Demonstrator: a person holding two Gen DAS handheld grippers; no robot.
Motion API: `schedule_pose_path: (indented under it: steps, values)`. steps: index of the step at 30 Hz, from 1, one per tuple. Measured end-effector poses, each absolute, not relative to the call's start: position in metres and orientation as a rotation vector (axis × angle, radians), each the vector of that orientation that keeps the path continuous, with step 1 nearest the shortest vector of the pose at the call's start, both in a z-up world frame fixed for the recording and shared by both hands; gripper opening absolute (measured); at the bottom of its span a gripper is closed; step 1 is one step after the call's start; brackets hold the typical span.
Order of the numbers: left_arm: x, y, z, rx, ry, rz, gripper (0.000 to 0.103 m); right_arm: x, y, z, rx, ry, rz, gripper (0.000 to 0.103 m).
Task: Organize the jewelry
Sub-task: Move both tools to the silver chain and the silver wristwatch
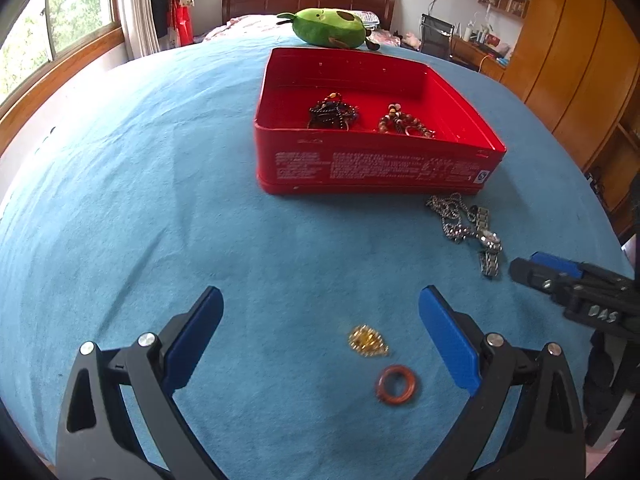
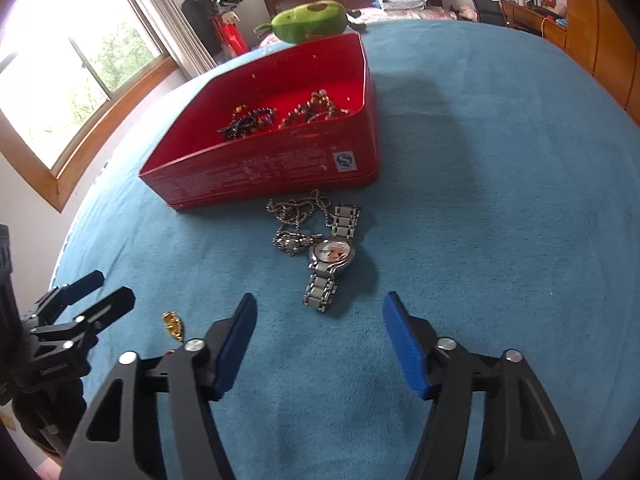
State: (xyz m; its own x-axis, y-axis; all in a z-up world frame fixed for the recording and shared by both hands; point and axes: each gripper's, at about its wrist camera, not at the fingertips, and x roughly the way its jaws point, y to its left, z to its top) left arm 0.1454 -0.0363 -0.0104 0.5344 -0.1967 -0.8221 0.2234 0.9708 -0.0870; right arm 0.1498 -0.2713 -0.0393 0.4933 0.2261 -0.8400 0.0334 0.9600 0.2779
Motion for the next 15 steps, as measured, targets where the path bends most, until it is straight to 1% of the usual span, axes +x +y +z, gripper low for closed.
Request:
schedule_pose_path:
  steps: [1, 2, 12, 14, 15]
  values:
    - [0.148, -0.038, -0.01, 0.028, 0.975, -0.25, 0.097, 0.154, -0.271, -0.044, 0.277, 1.067, 0.119, 0.051]
    - [0.15, -0.04, -0.01, 0.03, 0.976, -0.248, 0.097, 0.158, -0.27, -0.047, 0.275, 1.078, 0.12, 0.05]
    - [0.165, -0.053, -0.015, 0.037, 1.007, -0.254, 0.097, 0.183, -0.259, -0.059, 0.185, 1.081, 0.083, 0.049]
    - [0.166, -0.057, -0.015, 0.041, 1.009, -0.261, 0.097, 0.186, -0.257, -0.059, 0.151, 1.076, 0.072, 0.042]
    - [0.167, -0.058, -0.015, 0.043, 1.009, -0.262, 0.097, 0.187, -0.257, -0.06, 0.134, 1.072, 0.068, 0.04]
